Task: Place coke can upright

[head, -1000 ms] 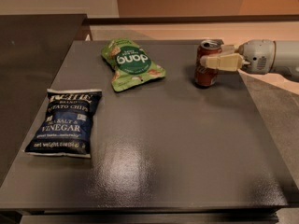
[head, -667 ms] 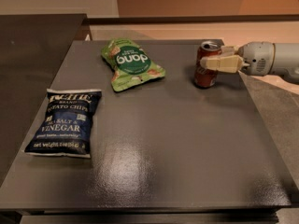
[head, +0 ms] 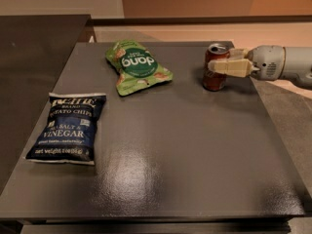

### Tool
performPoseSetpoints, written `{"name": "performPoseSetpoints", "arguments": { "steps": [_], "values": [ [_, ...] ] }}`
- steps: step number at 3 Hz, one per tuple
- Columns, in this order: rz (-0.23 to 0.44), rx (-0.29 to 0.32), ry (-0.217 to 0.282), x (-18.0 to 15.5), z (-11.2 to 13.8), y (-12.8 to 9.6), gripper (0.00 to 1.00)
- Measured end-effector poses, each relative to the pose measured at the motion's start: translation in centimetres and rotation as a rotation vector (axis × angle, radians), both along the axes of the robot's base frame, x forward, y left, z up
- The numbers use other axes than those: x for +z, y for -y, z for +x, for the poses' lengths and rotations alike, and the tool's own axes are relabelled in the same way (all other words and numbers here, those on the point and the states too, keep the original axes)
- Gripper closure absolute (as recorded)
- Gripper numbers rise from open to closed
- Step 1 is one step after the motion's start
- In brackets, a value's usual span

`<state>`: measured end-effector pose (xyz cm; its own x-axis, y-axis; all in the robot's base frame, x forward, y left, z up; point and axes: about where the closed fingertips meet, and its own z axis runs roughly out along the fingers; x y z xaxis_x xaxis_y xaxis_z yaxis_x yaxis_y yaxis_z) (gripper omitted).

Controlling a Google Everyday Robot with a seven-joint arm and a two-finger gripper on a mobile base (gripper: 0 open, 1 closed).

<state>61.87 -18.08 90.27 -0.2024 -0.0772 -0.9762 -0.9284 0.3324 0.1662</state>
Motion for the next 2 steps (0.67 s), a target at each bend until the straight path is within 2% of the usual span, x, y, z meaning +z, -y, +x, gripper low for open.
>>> {"name": "performPoseSetpoints", "arguments": {
  "steps": [1,2],
  "values": [
    [0.001,0.005,0.0,0.01,0.04,-0.27,0.0],
    [0.001,0.005,0.0,0.01,0.04,-0.28,0.0]
  ]
}}
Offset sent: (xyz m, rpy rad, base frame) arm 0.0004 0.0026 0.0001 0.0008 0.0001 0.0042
